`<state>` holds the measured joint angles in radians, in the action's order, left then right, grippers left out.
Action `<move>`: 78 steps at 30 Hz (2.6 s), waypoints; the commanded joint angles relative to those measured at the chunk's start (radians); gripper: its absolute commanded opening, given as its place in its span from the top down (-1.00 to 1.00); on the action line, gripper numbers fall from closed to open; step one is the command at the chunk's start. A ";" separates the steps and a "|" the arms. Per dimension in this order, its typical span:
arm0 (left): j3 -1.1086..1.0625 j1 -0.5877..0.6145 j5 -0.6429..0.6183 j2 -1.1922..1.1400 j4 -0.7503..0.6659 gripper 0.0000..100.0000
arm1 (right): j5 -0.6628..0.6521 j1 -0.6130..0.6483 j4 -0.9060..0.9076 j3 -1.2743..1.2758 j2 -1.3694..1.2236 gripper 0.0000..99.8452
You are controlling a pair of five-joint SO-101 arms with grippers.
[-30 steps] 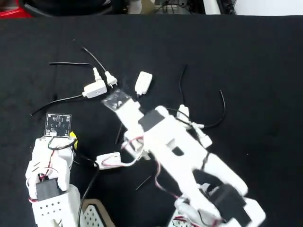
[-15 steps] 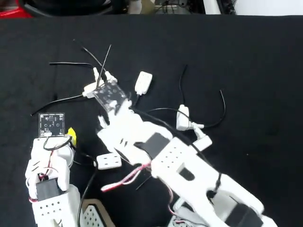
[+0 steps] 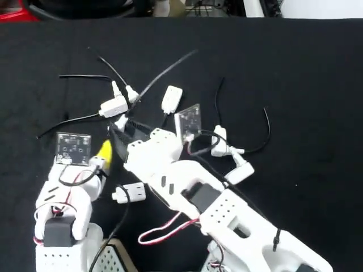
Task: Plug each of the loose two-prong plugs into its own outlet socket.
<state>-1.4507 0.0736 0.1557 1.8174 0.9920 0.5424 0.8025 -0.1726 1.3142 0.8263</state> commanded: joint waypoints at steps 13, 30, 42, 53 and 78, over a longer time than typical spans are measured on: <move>0.031 -0.038 -0.115 0.003 -0.170 0.60 | 0.020 0.055 0.512 -0.019 0.401 0.98; 0.031 0.150 0.324 -0.005 0.109 0.61 | -0.196 -0.158 1.198 -0.390 0.240 0.98; 0.239 -0.104 0.743 -0.546 0.282 0.60 | -0.367 -0.433 1.544 -0.737 -0.171 0.98; 0.226 -0.344 0.942 -0.801 0.081 0.52 | -0.385 -0.592 1.551 -0.806 -0.288 0.98; 0.220 -0.285 0.557 -1.000 -0.098 0.92 | -0.379 -0.592 1.550 -0.806 -0.289 0.98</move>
<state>-1.3311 -0.2486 0.8232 0.8140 0.8508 0.1619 0.2209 1.3725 0.5593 0.5393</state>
